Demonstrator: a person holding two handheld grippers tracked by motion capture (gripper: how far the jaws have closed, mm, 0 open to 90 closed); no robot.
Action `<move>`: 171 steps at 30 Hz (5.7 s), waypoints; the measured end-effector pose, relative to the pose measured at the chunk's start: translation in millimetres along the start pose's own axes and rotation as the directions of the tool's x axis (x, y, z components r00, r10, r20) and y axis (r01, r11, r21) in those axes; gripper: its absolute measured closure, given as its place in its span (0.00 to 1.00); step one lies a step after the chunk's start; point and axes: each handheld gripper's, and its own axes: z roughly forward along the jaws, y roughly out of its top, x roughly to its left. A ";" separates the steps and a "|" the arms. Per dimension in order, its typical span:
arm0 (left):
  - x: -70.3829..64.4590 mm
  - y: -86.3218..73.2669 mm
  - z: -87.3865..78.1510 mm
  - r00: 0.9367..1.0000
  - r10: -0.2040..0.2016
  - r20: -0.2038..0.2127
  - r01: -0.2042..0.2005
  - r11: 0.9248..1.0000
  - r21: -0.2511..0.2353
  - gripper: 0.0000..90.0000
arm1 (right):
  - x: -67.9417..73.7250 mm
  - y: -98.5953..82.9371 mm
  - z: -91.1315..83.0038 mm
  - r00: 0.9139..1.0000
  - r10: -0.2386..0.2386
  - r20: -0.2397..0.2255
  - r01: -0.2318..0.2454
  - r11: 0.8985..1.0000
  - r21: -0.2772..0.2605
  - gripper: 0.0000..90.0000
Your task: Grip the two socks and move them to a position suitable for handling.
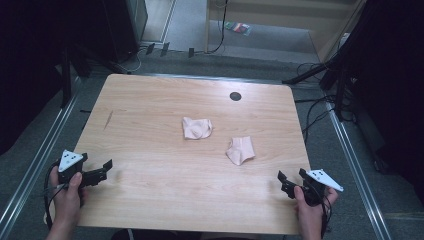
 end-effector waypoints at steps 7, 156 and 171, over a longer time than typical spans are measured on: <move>-0.1 0.0 0.2 1.000 0.000 0.000 0.000 1.000 0.001 0.07 | 0.3 1.0 -1.6 1.000 -0.006 0.002 0.006 1.000 -0.011 0.15; -131.4 37.4 21.7 0.938 0.036 0.344 -0.030 0.999 -0.023 0.07 | 296.5 -5.6 64.6 0.839 -0.302 -0.452 0.390 0.914 0.114 0.73; -132.4 35.9 25.6 0.943 0.019 0.332 -0.021 1.000 0.003 0.17 | 305.8 -17.0 68.0 0.857 -0.396 -0.331 0.448 0.889 0.096 0.98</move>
